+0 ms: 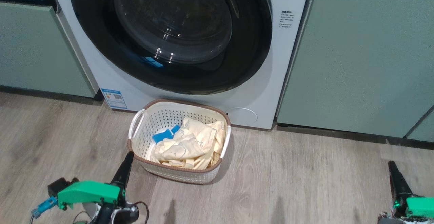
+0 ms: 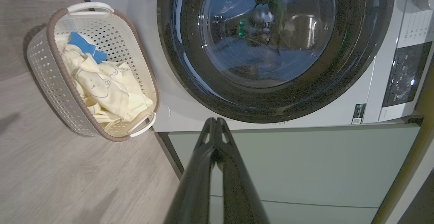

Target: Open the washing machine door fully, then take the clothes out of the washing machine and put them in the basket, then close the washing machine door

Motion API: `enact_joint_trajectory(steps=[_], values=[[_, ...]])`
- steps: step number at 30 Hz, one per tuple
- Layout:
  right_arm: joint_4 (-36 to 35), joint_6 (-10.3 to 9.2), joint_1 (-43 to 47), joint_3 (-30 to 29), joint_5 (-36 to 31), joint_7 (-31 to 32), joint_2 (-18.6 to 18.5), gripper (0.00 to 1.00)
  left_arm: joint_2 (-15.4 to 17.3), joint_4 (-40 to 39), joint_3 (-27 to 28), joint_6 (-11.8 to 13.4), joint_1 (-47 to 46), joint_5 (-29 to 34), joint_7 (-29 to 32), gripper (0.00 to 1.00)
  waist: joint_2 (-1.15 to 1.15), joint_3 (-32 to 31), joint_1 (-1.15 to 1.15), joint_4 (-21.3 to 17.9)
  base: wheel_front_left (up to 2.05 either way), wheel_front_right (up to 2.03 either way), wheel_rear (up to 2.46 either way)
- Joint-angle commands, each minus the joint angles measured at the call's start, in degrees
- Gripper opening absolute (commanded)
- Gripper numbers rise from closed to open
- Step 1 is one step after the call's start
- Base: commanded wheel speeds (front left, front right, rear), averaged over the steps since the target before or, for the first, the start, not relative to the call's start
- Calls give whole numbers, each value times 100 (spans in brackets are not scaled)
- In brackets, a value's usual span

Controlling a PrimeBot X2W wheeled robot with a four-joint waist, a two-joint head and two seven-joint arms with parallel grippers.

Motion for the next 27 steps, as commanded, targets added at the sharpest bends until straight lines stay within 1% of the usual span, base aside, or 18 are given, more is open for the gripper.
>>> enact_joint_trajectory(steps=[1, 19, 27], values=[[-249, -13, -378, 82, 180, 58, -123, 0, 33, -243, 192, -7, -330, -160, 46, 0, 0, 4, 0, 4, 0, 0, 0], [-377, -16, -525, 59, 1391, 376, -144, 0, -70, -532, 302, -8, -358, -1256, 365, 0, 0, 58, 0, 51, 0, 0, 0], [-377, -16, -525, 59, 1392, 376, -144, 0, -70, -532, 301, -8, -358, -1256, 365, 0, 0, 58, 0, 51, 0, 0, 0]])
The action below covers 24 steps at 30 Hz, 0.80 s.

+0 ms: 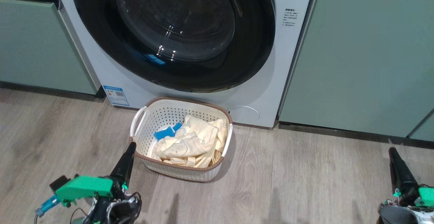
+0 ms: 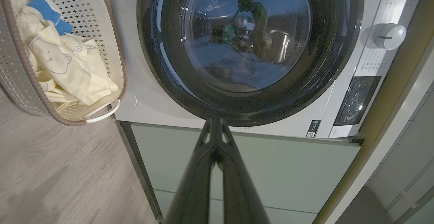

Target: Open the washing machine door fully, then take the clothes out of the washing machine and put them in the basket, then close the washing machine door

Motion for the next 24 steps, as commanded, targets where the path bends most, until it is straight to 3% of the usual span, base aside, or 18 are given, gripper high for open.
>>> enact_joint_trajectory(steps=[1, 24], values=[[-208, -15, -309, 90, 41, 31, -126, 0, 37, -200, 204, -8, -321, -27, 36, 0, 0, -1, 0, 0, 0, 0, 0], [-208, -15, -309, 90, 41, 31, -126, 0, 37, -200, 203, -8, -321, -27, 36, 0, 0, -1, 0, 0, 0, 0, 0]])
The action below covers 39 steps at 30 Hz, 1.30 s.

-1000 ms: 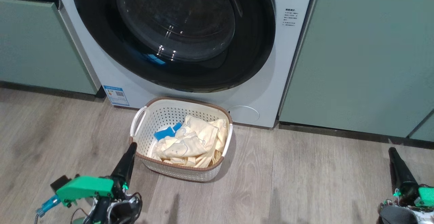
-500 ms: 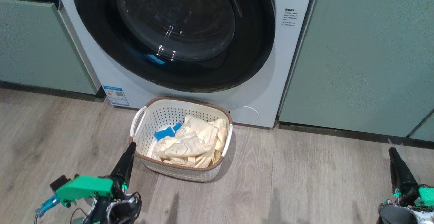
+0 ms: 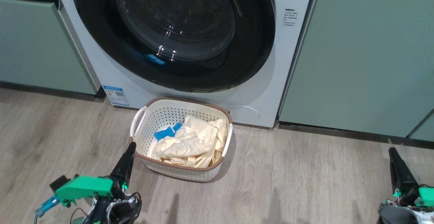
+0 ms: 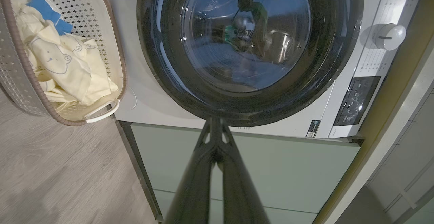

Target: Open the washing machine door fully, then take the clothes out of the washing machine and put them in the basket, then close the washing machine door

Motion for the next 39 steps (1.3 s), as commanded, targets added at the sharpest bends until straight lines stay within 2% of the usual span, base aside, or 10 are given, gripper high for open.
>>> enact_joint_trajectory(steps=[1, 39], values=[[-208, -15, -309, 90, 41, 31, -126, 0, 38, -199, 200, -8, -321, -22, 36, 0, 0, 0, 0, 0, 0, 0, 0], [-208, -15, -309, 91, 42, 31, -126, 0, 38, -199, 199, -8, -321, -23, 35, 0, 0, 0, 0, 0, 0, 0, 0]])
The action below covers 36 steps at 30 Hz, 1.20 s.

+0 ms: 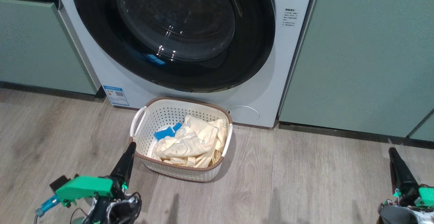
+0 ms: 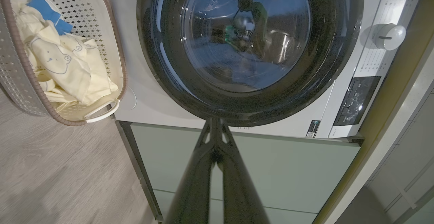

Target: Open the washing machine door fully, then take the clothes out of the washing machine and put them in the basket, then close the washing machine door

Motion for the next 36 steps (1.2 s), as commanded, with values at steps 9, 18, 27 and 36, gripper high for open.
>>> enact_joint_trajectory(steps=[9, 18, 27, 36], values=[[-208, -15, -309, 91, 40, 31, -125, 0, 39, -199, 199, -8, -321, -23, 35, 0, 0, 0, 0, 0, 0, 0, 0], [-208, -15, -309, 91, 41, 31, -125, 0, 39, -199, 199, -8, -321, -23, 35, 0, 0, 0, 0, 0, 0, 0, 0], [-208, -15, -309, 91, 41, 31, -125, 0, 39, -199, 198, -8, -321, -23, 35, 0, 0, 0, 0, 0, 0, 0, 0], [-208, -15, -309, 91, 41, 31, -125, 0, 39, -199, 198, -8, -321, -23, 35, 0, 0, 0, 0, 0, 0, 0, 0]])
